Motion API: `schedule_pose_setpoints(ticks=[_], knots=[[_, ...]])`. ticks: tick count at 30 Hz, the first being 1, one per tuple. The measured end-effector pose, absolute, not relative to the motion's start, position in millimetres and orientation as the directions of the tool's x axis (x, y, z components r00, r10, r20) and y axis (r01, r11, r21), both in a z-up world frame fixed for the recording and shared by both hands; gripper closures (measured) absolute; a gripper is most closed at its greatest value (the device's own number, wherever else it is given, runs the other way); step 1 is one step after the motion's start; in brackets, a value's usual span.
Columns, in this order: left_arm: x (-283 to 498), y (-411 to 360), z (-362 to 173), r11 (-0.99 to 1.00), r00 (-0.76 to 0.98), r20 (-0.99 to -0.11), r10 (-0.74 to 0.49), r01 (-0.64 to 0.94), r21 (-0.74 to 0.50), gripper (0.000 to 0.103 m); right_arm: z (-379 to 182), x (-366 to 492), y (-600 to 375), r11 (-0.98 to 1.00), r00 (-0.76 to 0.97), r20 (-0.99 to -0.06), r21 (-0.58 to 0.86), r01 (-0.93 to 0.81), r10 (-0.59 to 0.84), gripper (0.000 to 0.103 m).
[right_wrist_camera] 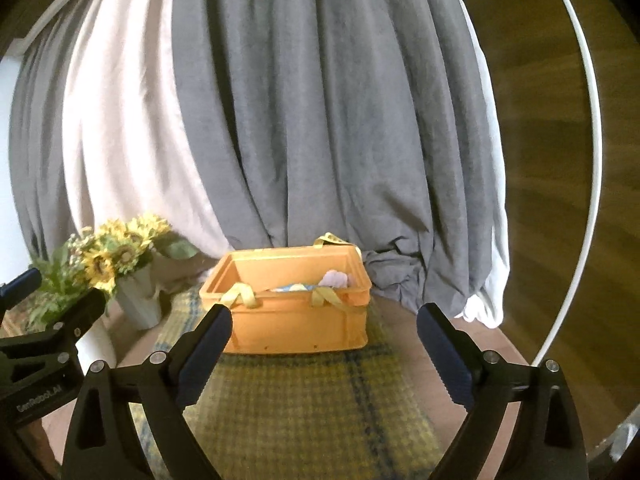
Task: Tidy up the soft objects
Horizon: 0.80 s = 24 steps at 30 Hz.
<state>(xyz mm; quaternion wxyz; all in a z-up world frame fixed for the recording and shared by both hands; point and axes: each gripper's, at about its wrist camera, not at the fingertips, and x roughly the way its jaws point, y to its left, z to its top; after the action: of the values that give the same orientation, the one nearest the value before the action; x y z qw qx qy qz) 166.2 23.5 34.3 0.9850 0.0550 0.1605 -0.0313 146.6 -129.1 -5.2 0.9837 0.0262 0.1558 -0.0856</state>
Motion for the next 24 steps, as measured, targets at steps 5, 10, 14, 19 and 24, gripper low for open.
schedule_pose_setpoints(ticks=[5,10,14,19,24], knots=[[129,21,35,0.994,0.950,-0.310,-0.032,0.064,0.092,0.000,-3,110,-129,0.990,0.944,-0.302,0.014,0.142,-0.131,0.008],[93,14,36,0.994,0.951,-0.308,-0.032,0.064,0.094,0.000,-4,73,-130,0.992,0.947,-0.302,0.023,0.124,-0.111,0.006],[65,12,36,0.993,0.954,-0.298,-0.018,0.052,0.108,0.000,-4,48,-132,0.992,0.947,-0.300,0.021,0.123,-0.111,0.006],[35,10,38,0.994,0.955,-0.297,-0.021,0.053,0.099,0.000,-3,19,-132,0.993,0.951,-0.290,0.021,0.118,-0.107,0.006],[10,8,39,0.993,0.958,-0.286,-0.023,0.055,0.106,0.000,-1,-7,-131,0.992,0.954,-0.278,0.018,0.121,-0.112,0.005]])
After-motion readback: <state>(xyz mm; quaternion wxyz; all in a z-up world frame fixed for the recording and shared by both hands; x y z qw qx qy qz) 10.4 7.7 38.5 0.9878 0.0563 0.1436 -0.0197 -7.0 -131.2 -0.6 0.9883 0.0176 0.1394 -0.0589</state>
